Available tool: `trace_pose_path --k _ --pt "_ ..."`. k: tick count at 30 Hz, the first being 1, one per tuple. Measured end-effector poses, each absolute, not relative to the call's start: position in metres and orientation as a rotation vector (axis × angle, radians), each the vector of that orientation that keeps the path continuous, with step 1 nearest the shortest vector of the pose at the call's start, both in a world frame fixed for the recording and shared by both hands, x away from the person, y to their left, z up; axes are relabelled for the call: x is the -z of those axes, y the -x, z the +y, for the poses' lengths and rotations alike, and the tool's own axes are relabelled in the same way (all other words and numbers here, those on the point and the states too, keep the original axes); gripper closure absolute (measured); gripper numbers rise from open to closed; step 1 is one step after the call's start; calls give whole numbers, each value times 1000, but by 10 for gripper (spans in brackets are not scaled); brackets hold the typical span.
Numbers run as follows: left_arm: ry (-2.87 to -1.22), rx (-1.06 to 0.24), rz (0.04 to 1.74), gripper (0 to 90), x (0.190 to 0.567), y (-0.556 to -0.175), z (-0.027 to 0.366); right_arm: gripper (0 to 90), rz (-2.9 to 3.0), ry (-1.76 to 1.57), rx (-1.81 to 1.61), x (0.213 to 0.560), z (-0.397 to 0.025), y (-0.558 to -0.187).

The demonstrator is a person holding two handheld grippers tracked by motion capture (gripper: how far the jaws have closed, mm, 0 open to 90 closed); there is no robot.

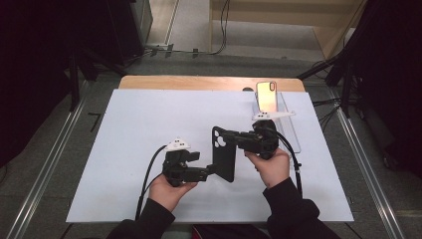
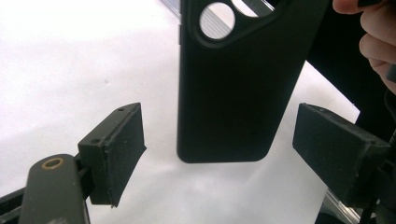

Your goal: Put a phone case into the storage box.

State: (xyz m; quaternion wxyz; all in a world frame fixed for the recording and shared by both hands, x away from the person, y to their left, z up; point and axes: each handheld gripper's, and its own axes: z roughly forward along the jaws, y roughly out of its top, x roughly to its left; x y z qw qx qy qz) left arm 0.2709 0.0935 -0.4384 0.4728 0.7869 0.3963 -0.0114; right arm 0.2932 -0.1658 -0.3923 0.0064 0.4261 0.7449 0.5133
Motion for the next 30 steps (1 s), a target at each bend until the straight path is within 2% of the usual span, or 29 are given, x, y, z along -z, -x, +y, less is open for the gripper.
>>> trace_pose_path --k 13,17,30 --pt "-1969 88 918 165 423 -283 110 773 2415 -1156 -1687 389 -177 -291" --pt "-1967 116 888 231 419 -285 115 773 2460 -1111 -1696 389 -177 -291" --pt "-2011 124 784 231 411 -287 118 773 2563 -1000 -1745 392 -175 -291"
